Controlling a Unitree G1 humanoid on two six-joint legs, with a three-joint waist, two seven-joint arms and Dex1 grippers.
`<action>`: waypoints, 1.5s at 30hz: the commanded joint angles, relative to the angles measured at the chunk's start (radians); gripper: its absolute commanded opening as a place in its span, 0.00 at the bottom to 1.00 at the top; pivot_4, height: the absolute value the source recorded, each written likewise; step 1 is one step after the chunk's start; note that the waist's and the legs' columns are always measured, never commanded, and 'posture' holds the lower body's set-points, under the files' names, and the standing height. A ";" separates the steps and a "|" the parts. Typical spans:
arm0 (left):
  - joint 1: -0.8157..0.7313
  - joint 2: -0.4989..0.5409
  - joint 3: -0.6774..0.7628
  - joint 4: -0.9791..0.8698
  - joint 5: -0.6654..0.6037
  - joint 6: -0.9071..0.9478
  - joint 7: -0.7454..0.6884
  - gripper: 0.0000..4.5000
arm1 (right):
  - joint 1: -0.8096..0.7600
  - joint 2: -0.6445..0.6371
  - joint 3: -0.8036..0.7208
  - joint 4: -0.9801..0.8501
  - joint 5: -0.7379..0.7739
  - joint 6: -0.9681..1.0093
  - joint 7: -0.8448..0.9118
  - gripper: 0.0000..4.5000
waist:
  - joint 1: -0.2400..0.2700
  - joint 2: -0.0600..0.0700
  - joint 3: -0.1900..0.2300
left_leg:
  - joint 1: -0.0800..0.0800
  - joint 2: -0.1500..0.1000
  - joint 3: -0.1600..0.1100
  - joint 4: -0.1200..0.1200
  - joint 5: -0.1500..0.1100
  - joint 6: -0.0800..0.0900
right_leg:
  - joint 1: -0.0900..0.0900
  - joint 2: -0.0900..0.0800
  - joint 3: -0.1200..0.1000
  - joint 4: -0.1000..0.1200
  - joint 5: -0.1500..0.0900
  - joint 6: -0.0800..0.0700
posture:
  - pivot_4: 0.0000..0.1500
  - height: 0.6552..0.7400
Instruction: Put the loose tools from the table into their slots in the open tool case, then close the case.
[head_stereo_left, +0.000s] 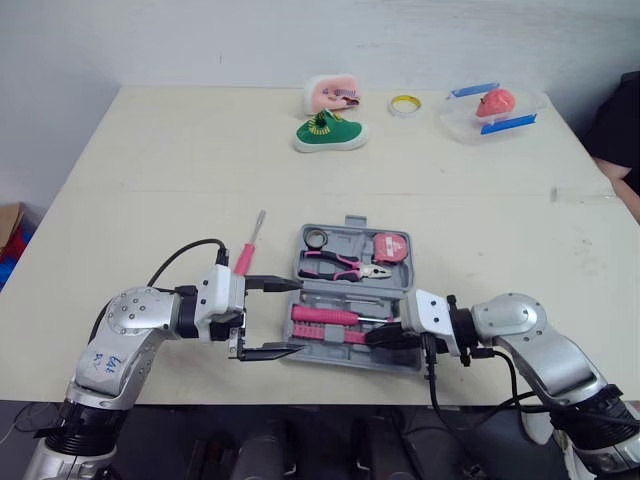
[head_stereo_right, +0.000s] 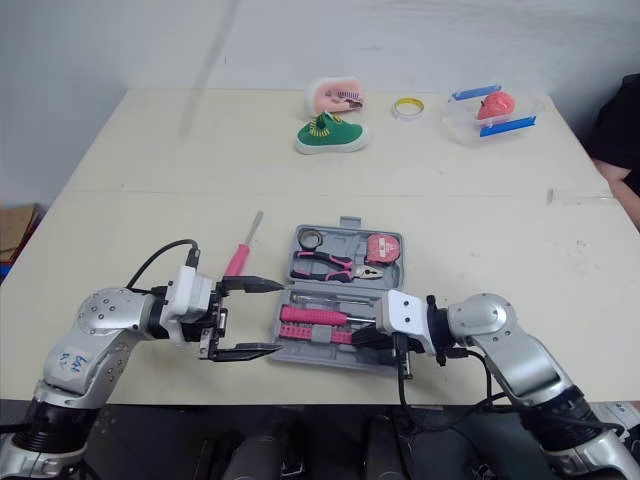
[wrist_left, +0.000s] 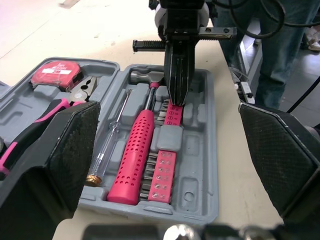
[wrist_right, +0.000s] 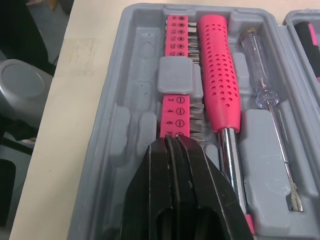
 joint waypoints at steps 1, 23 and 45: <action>0.039 0.029 0.111 0.051 0.005 -0.039 0.030 1.00 | 0.075 0.060 -0.260 -0.025 0.229 -0.154 0.031 0.01 | 0.001 0.000 0.000 | 0.000 0.000 0.000 0.000 0.002 0.003 | 0.000 0.000 0.000 0.000 0.000 0.000 | 1.00 1.00; 0.219 0.162 0.637 0.742 0.134 -0.332 0.327 1.00 | 0.271 -0.271 -0.925 0.942 0.126 -0.773 0.084 0.99 | -0.005 0.001 0.001 | 0.001 -0.001 0.002 -0.003 -0.002 0.000 | -0.001 -0.003 0.002 -0.001 0.000 0.001 | 1.00 1.00; -0.132 -0.022 0.228 0.067 0.031 0.565 0.672 1.00 | 0.163 0.038 -0.665 0.269 0.337 -0.470 -0.041 0.99 | 0.003 0.002 0.001 | 0.001 -0.001 0.001 -0.002 0.003 0.003 | -0.001 -0.001 0.002 0.005 0.000 0.000 | 1.00 1.00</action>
